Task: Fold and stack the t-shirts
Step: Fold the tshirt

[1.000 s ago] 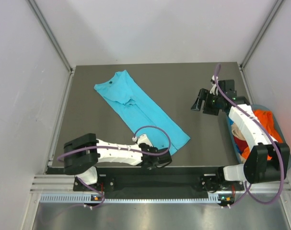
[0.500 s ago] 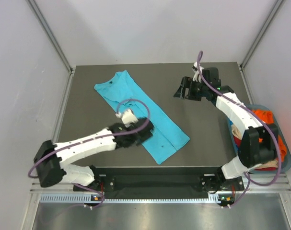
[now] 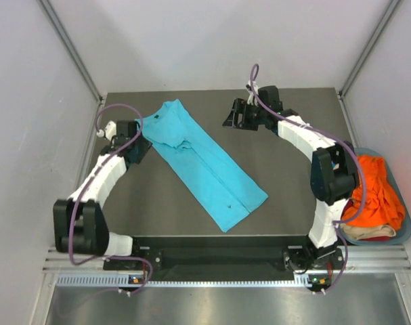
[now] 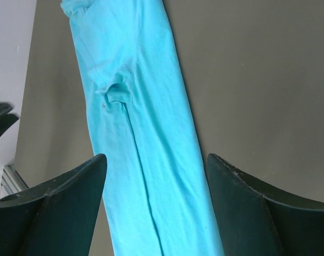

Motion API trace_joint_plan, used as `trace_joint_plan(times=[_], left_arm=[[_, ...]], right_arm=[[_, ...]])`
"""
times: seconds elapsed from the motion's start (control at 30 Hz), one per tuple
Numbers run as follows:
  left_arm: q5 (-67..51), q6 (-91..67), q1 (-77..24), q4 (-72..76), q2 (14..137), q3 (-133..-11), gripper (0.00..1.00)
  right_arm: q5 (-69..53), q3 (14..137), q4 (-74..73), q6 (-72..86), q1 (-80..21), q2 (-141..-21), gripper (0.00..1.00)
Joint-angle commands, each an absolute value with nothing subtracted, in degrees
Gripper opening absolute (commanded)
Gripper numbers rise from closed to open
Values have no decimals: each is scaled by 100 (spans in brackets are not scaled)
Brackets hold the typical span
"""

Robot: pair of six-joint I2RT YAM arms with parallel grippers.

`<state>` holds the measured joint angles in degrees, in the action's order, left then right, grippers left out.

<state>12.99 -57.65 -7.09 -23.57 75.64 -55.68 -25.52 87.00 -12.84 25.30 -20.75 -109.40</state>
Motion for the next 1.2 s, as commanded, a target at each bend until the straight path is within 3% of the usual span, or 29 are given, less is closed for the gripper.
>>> trace_joint_plan(times=[0.0, 0.13, 0.4, 0.87, 1.1, 1.17], left_arm=[[415, -5186, -3, -1513, 8365, -5827, 50], [-191, -5159, 737, -801, 9209, -5976, 48], [-1124, -4782, 1028, 158, 11011, -7090, 50], [-423, -4658, 1063, -412, 12550, -8525, 49], [-255, -4614, 1072, -649, 13156, -9402, 1], [-290, -4614, 1081, -685, 13455, -9693, 0]], right_arm=[[-2496, 9035, -1081, 2496, -2118, -10855, 76], [-2400, 8983, -1256, 2286, -2118, -10723, 76], [-2356, 8903, -1388, 2118, -2109, -10626, 76], [-2197, 9227, -1204, 2004, -2109, -11073, 76], [-2329, 10177, -1134, 2407, -2101, -12171, 68], [-2355, 10265, -932, 2531, -2118, -12304, 66]])
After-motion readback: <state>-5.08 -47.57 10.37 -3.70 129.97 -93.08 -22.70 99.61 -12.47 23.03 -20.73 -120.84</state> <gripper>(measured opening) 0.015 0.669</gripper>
